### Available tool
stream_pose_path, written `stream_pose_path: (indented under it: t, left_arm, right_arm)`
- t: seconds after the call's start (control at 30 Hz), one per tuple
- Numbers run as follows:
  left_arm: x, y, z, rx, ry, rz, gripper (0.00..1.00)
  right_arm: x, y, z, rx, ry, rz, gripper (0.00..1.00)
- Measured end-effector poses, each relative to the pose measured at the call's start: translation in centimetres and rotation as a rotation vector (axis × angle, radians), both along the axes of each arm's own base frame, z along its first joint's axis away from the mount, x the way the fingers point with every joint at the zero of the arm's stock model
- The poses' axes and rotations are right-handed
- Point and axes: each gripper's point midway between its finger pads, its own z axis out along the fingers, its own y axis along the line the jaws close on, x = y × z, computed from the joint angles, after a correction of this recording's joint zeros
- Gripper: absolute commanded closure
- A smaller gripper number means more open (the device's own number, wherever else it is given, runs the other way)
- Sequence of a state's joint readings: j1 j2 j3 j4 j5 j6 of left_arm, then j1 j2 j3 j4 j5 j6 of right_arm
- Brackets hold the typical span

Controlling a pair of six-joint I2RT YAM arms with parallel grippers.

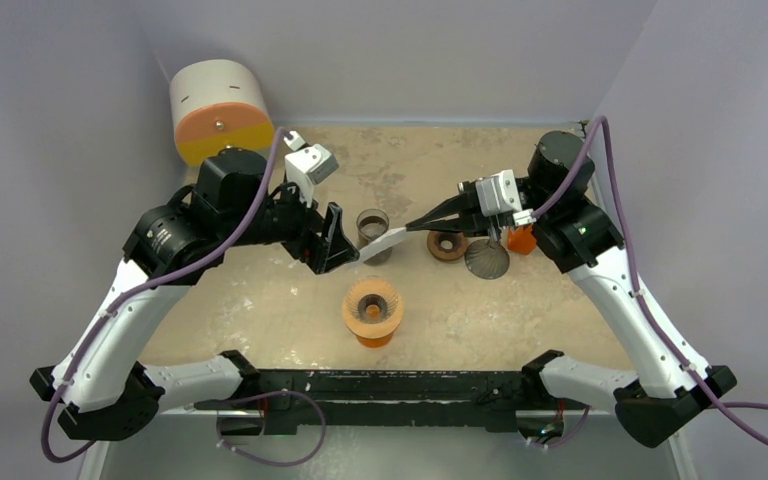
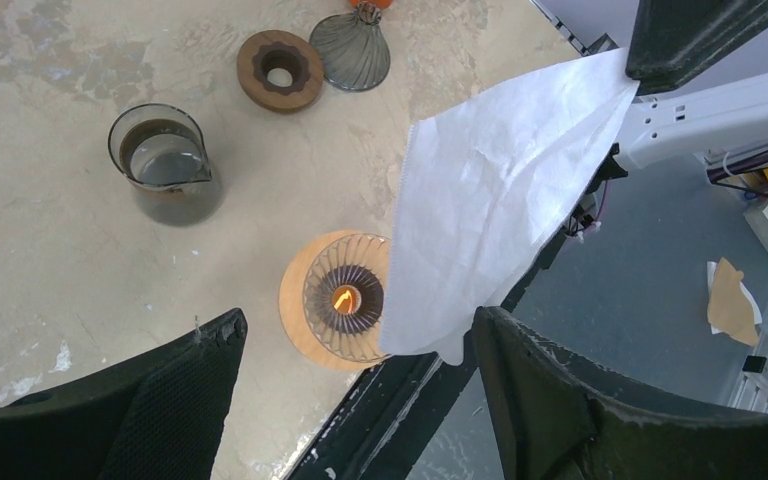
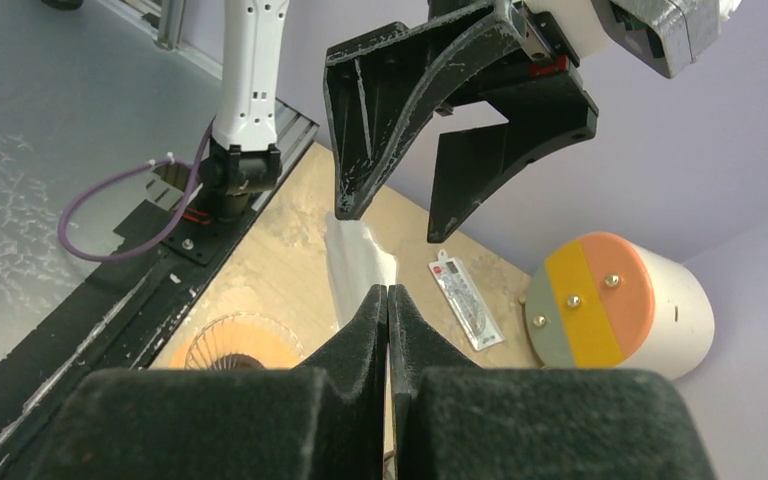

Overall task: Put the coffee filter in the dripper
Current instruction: Place the coffee filter in the coffee dripper.

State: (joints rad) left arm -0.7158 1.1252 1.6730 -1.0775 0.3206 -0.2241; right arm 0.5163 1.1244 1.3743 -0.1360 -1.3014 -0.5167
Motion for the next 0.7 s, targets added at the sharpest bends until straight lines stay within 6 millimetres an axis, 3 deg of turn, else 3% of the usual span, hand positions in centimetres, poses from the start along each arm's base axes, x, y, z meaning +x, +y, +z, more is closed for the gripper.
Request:
stream_pose_path:
  t: [0.7]
  left_arm:
    - [1.2, -0.8, -0.4, -0.014, -0.022, 0.009, 0.2]
  right_arm:
    - [-0.4, 0.2, 0.3, 0.0, 0.024, 0.011, 1.0]
